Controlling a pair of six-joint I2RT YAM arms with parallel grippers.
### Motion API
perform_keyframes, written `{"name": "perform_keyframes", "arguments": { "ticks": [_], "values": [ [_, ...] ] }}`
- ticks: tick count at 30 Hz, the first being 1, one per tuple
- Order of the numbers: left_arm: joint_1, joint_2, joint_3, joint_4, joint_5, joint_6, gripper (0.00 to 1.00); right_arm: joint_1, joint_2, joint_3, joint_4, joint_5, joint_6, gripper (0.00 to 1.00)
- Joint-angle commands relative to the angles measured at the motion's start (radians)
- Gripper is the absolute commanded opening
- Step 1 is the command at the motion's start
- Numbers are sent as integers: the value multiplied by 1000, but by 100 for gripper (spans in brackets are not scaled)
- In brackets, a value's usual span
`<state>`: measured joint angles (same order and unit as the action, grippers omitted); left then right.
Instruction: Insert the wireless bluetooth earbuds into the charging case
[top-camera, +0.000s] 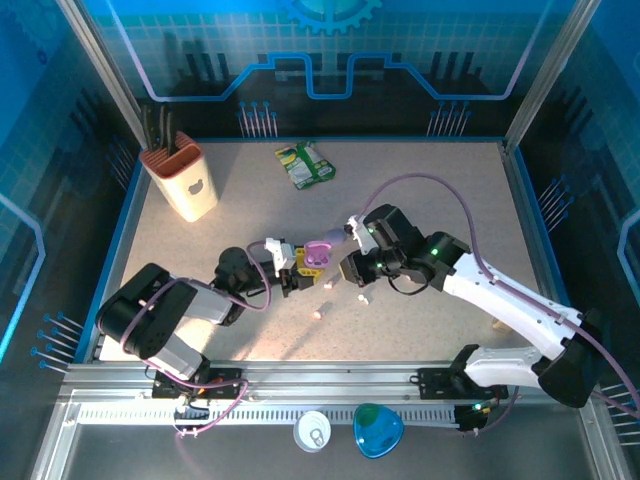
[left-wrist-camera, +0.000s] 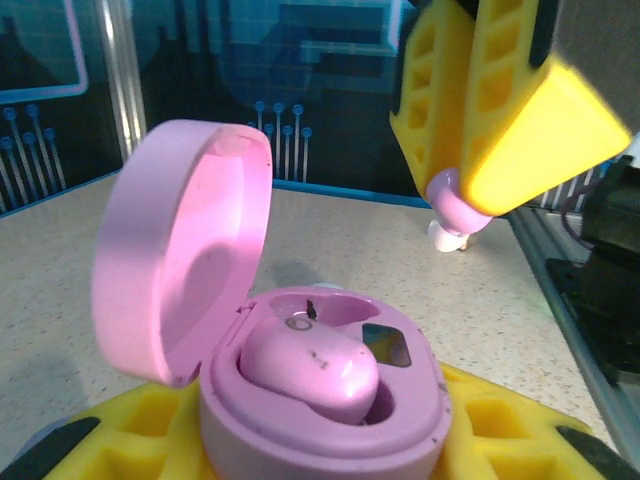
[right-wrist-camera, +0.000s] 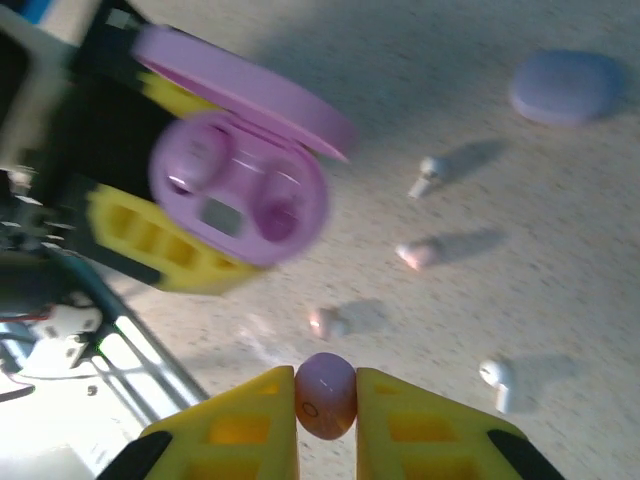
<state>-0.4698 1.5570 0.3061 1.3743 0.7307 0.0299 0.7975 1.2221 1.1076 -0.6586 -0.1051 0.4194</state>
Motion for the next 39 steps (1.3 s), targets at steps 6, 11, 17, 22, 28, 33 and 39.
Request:
{"name": "perform_keyframes", "arguments": {
  "ticks": [6, 11, 17, 22, 28, 33, 39],
  "values": [
    [-5, 7, 34, 28, 156, -33, 35, 7, 33, 57, 101, -181, -45, 18],
    [-5, 6, 46, 28, 184, -62, 35, 5, 54, 56, 131, -197, -50, 18],
    [-6, -8, 46, 28, 182, -68, 34, 5, 69, 50, 119, -175, -57, 18],
    [-6, -15, 38, 28, 168, -63, 33, 5, 83, 58, 81, -132, -66, 18],
    [-5, -23, 32, 28, 141, -53, 32, 4, 105, 51, 62, -113, -64, 18],
    [-5, -27, 30, 28, 138, -51, 32, 3, 110, 56, 60, -99, -62, 23],
    [-5, -23, 30, 28, 135, -50, 32, 3, 44, 42, 90, -49, -57, 51]
  ]
}}
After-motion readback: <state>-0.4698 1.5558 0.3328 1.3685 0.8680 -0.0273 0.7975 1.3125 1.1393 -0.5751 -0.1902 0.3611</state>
